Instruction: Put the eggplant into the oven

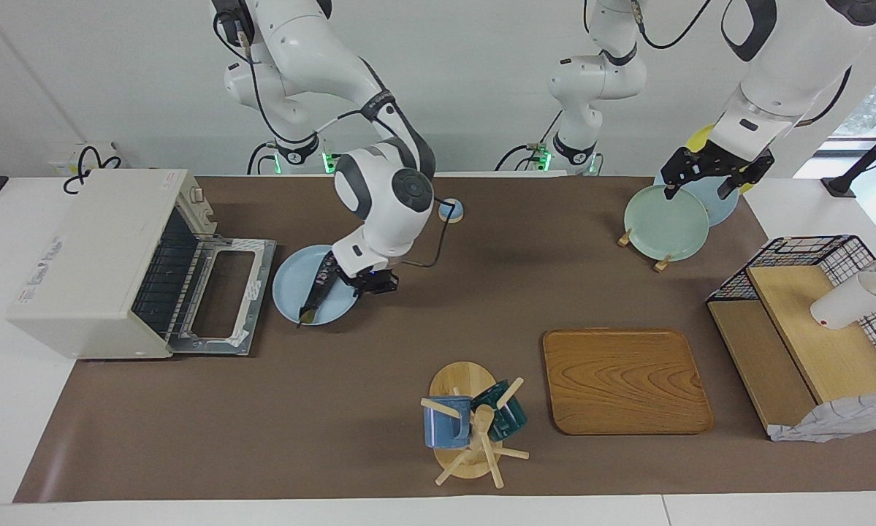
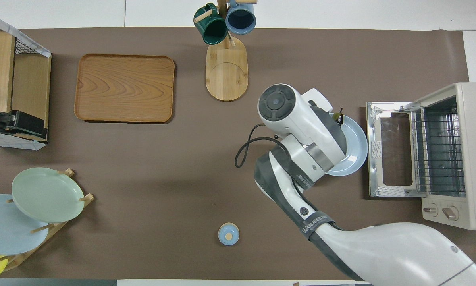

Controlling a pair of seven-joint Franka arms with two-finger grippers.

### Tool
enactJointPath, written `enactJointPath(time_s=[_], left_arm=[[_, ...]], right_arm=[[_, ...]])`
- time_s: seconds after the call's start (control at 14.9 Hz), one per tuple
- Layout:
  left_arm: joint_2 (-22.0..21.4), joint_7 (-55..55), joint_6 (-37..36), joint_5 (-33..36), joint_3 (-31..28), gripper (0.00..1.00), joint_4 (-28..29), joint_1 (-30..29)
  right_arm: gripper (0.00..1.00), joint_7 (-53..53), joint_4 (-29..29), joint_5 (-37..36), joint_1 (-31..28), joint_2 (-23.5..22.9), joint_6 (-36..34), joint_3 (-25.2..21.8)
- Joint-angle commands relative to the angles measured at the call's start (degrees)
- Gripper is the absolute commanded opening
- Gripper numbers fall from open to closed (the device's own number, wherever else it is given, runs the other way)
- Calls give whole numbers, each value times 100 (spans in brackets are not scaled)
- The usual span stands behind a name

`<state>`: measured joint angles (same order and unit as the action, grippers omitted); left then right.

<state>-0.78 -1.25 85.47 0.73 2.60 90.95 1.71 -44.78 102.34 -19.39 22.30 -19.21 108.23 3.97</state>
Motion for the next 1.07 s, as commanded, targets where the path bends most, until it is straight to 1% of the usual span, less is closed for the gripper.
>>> enactJointPath(time_s=[0.0, 0.07, 0.27, 0.4, 0.54, 0.6, 0.74, 0.87, 1.0], left_arm=[[-1, -16, -127, 24, 109, 100, -69, -127], [-1, -16, -119, 24, 109, 100, -69, -127], [-10, -7, -101, 15, 109, 100, -60, -127], [-62, 2, -49, 15, 100, 100, 45, -135], [-98, -16, 249, 15, 100, 100, 221, -136], [-133, -16, 390, 15, 100, 100, 274, -136], [-142, -7, 452, 15, 109, 100, 318, -127], [-142, -16, 453, 15, 109, 100, 318, -127], [-150, -16, 470, 15, 109, 100, 327, -127]], right_arm=[[0, 224, 1514, -118, -410, 1058, 671, 87], [0, 224, 1691, -152, -507, 1155, 751, 86], [0, 460, 1973, -398, -805, 1349, 752, 86], [0, 793, 2035, -513, -1104, 1411, 761, 86], [0, 1224, 2035, -583, -1438, 1429, 804, 86], [0, 1426, 2035, -679, -1526, 1455, 814, 86], [0, 1577, 2062, -934, -1685, 1490, 814, 86], [0, 1691, 2132, -944, -1825, 1543, 848, 86], [0, 1805, 2245, -935, -1983, 1578, 1067, 95]])
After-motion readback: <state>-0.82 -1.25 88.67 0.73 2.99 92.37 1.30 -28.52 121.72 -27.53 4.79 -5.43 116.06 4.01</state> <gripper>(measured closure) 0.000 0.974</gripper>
